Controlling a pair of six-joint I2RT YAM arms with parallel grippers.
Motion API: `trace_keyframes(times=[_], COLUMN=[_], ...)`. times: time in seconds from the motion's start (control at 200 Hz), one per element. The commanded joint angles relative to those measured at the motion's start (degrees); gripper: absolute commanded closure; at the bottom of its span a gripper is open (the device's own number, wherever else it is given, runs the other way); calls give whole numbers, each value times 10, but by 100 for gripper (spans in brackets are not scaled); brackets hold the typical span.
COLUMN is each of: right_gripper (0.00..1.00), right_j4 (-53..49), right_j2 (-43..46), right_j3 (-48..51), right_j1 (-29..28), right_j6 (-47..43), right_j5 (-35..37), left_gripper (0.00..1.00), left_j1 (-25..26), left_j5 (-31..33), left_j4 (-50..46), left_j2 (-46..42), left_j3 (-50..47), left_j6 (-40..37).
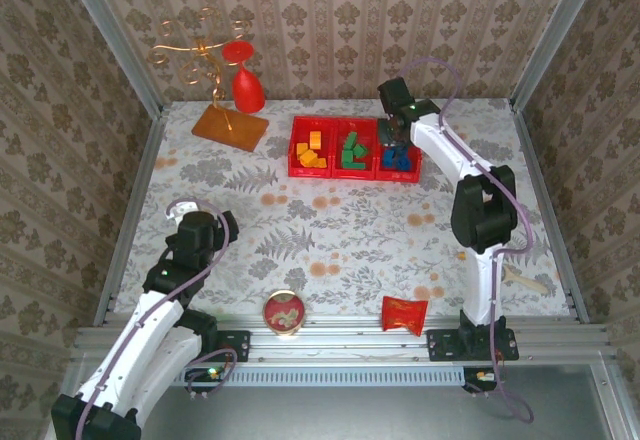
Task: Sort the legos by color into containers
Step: Place the lego in the container.
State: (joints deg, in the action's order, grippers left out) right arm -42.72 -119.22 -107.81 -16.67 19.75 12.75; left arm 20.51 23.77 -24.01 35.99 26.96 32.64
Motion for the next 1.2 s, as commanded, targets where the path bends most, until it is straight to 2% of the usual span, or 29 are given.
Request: trace_keyframes(times=[0.0, 0.38, 0.655, 0.845, 1.195], right_gripper=[72, 69, 63, 57, 54], right_j4=[-22, -34, -32, -32, -15], right_j2=[-21, -73, -85, -78, -14], right_j3=[-21, -62, -64, -62, -14], right_j1=[4, 22, 24, 24, 24], right_j6=[-12, -19, -20, -20, -17], right_j5=[-7, -8, -7, -6, -2], left_gripper=[0, 0, 0, 0, 0], left_j1=[-5, -7, -6, -7, -7], left_j5=[-6, -13, -22, -23, -25], left_j4=[3, 3, 4, 4, 5], left_j2=[1, 6, 13, 13, 13], left_j3=[6, 5, 5, 6, 8], left_j6=[6, 7, 7, 8, 8])
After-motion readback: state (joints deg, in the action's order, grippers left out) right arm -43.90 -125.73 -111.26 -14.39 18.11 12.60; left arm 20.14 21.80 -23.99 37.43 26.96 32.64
